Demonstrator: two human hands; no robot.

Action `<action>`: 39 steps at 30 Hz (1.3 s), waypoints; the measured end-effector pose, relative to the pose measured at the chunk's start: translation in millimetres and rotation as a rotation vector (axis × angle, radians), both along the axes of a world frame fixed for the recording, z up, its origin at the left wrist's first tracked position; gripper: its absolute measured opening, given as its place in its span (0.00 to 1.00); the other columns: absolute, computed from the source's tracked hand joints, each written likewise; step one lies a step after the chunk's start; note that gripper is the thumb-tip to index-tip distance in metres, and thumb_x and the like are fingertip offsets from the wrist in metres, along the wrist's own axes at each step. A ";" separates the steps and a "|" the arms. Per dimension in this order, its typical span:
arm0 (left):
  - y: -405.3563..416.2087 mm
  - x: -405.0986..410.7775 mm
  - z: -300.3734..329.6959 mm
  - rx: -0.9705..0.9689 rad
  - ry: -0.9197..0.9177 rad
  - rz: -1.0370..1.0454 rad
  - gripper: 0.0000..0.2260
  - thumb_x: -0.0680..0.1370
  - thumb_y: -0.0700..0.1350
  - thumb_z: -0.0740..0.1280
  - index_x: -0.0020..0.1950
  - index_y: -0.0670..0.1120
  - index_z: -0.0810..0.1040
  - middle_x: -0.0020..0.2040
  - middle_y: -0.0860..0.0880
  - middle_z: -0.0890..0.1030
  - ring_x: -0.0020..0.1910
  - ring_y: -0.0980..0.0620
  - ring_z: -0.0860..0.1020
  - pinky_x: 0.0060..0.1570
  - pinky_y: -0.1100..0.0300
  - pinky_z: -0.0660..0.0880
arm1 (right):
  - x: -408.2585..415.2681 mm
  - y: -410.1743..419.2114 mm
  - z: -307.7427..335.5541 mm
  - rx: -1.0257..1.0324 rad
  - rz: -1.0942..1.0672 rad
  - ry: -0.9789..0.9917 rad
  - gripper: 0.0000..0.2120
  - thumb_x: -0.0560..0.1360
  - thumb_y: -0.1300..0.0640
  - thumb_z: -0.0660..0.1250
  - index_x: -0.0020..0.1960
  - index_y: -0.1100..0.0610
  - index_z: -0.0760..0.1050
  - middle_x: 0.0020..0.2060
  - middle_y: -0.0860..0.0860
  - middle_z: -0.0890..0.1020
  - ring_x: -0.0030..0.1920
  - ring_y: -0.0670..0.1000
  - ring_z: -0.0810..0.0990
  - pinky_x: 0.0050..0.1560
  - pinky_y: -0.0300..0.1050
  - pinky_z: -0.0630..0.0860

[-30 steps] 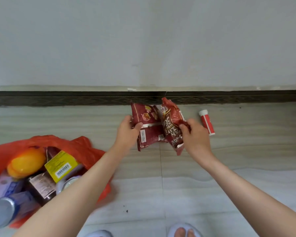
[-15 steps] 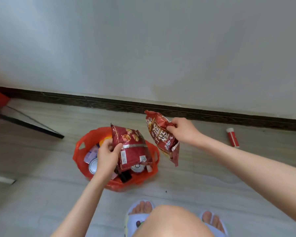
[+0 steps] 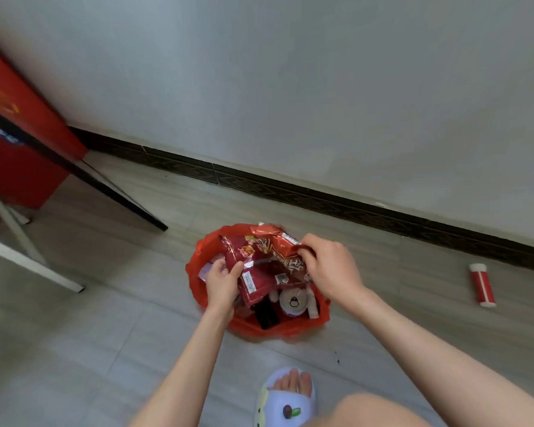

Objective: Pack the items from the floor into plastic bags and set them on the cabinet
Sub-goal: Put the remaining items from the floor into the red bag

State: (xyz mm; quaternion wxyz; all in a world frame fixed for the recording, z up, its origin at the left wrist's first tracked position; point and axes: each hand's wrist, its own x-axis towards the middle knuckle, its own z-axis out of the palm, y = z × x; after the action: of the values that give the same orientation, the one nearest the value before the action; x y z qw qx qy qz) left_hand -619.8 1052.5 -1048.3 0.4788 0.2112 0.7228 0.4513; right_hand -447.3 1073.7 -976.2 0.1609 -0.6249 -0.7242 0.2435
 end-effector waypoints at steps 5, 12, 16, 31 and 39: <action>1.1 -26.6 -17.6 -0.110 0.338 -0.104 0.04 0.73 0.41 0.69 0.38 0.45 0.78 0.33 0.51 0.79 0.39 0.47 0.78 0.44 0.54 0.74 | -24.7 -8.3 -40.2 0.041 0.102 -0.071 0.08 0.76 0.57 0.62 0.51 0.56 0.77 0.46 0.52 0.83 0.49 0.56 0.80 0.43 0.51 0.75; -0.6 -83.0 -24.3 0.014 0.715 -0.154 0.25 0.75 0.41 0.67 0.70 0.40 0.63 0.63 0.40 0.69 0.57 0.43 0.73 0.59 0.52 0.70 | -47.9 -23.5 -79.3 -0.014 0.339 -0.051 0.20 0.74 0.46 0.63 0.63 0.54 0.73 0.62 0.50 0.77 0.65 0.53 0.72 0.66 0.53 0.67; 16.1 -94.3 -35.7 -0.125 0.687 -0.400 0.27 0.76 0.48 0.66 0.71 0.39 0.61 0.68 0.39 0.69 0.67 0.42 0.67 0.64 0.52 0.64 | -39.5 -26.4 -88.6 -0.012 0.474 -0.240 0.30 0.72 0.38 0.58 0.70 0.49 0.64 0.71 0.51 0.67 0.72 0.55 0.62 0.70 0.56 0.47; 18.6 -71.7 42.4 0.243 0.765 -0.408 0.03 0.75 0.43 0.67 0.44 0.45 0.79 0.32 0.51 0.79 0.35 0.50 0.79 0.40 0.62 0.73 | -66.0 2.2 -101.6 -0.087 0.609 -0.367 0.24 0.81 0.52 0.51 0.75 0.45 0.48 0.76 0.50 0.46 0.75 0.53 0.40 0.72 0.55 0.37; 8.8 -61.8 39.3 0.231 0.813 -0.335 0.07 0.75 0.39 0.66 0.52 0.42 0.76 0.49 0.48 0.74 0.46 0.50 0.75 0.49 0.62 0.69 | -38.9 -2.4 -83.0 -0.152 0.624 -0.357 0.33 0.77 0.41 0.54 0.75 0.48 0.43 0.76 0.52 0.45 0.75 0.53 0.40 0.74 0.55 0.40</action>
State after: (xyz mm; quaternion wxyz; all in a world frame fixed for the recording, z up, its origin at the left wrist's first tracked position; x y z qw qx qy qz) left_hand -681.6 1061.4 -1009.1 0.1957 0.5373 0.7529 0.3258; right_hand -486.2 1071.2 -1059.1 -0.0970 -0.4166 -0.8764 0.2213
